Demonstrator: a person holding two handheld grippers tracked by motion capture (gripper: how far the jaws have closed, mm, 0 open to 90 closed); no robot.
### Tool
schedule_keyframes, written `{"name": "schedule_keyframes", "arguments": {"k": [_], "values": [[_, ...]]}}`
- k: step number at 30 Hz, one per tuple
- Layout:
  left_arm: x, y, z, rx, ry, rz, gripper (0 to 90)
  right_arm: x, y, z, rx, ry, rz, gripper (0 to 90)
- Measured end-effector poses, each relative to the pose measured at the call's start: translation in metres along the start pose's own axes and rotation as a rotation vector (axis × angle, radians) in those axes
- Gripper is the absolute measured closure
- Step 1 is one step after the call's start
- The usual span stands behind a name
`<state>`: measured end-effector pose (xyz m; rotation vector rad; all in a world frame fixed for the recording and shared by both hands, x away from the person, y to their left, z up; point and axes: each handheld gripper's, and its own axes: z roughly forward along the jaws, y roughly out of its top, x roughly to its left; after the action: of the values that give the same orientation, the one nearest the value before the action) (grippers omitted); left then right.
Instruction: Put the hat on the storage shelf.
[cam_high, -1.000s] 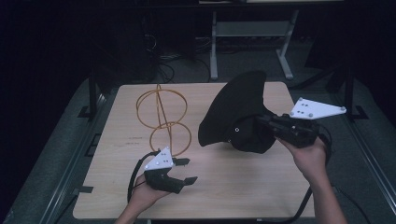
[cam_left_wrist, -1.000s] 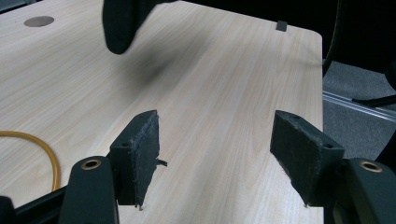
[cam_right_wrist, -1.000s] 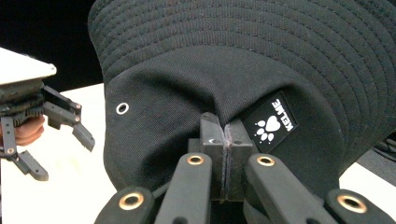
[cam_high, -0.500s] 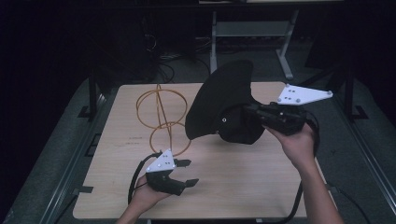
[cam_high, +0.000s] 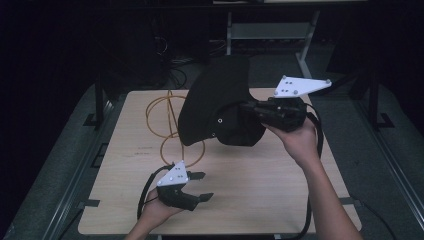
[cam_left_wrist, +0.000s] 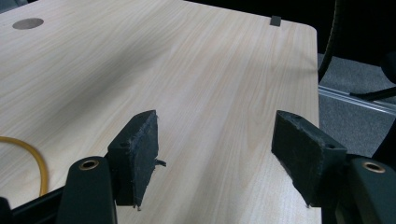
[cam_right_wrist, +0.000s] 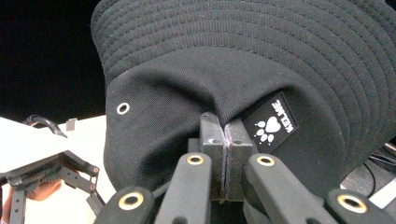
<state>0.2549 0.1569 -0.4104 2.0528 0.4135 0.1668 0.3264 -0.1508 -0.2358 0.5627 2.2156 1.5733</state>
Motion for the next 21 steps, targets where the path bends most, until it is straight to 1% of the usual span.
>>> {"name": "schedule_keyframes", "arguments": {"k": [6,8,11,13,18,21], "values": [[0.000,0.000,0.000,-0.006,-0.001,0.002,31.2,0.001,0.013,0.017,0.004,0.029,-0.009,89.4],[0.000,0.000,0.000,-0.010,-0.003,-0.003,31.2,0.001,0.018,0.023,0.009,0.035,-0.022,89.4],[0.000,0.000,0.001,-0.008,-0.004,-0.006,31.2,0.001,0.025,0.033,0.012,0.047,-0.023,89.4],[0.000,0.000,0.001,-0.006,-0.006,0.010,31.2,0.001,0.030,0.039,0.011,0.055,-0.025,89.4],[0.000,0.001,0.001,0.007,-0.002,0.022,31.2,0.000,0.039,0.054,0.016,0.075,-0.020,89.4],[0.002,0.000,0.000,-0.004,-0.004,0.007,31.3,-0.001,0.044,0.063,0.021,0.083,-0.027,89.4]]}}
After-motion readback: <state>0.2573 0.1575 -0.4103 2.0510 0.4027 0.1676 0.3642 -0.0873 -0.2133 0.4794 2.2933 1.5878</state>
